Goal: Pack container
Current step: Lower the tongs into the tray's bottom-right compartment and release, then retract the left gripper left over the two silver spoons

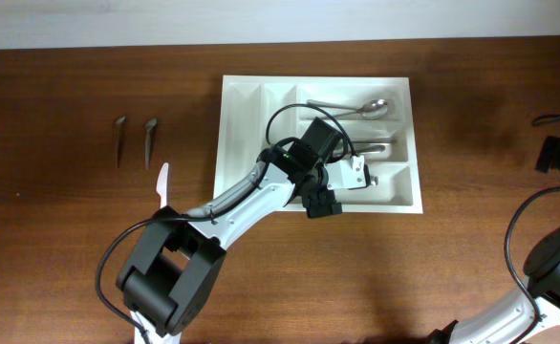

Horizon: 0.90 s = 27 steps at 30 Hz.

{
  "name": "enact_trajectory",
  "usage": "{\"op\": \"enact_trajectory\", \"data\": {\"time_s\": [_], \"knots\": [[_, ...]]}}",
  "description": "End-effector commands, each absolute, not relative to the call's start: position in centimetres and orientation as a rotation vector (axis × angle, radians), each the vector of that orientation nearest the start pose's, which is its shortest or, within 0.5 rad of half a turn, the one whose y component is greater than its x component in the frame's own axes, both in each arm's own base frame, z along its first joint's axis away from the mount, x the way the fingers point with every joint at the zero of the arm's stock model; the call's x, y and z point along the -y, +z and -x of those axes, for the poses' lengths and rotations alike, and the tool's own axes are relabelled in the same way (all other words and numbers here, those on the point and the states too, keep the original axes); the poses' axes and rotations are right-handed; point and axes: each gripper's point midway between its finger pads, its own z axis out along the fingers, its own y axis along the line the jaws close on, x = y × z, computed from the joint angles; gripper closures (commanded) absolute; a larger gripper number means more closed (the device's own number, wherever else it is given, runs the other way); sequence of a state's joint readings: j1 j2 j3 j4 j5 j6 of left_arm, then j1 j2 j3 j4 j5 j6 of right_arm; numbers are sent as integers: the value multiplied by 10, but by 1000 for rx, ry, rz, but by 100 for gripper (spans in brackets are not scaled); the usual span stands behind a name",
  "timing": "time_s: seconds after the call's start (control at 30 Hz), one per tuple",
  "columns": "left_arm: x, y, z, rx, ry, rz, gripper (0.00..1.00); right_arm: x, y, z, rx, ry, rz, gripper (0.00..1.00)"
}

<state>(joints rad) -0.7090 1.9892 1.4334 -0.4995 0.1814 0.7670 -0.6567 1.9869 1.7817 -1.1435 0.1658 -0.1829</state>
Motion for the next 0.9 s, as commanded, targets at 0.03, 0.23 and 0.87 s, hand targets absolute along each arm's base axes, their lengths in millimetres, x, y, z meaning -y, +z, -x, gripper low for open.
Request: {"op": "enact_trajectory", "data": {"time_s": [0.03, 0.23, 0.87], "knots": [[345, 82, -371, -1838, -113, -1752, 1, 285, 125, -325, -2895, -358, -737, 1], [354, 154, -402, -1734, -23, -1604, 1, 285, 125, -325, -2895, -358, -737, 1], [226, 243, -453, -2144, 238, -645, 1, 285, 125, -325, -2894, -357, -737, 2]]}}
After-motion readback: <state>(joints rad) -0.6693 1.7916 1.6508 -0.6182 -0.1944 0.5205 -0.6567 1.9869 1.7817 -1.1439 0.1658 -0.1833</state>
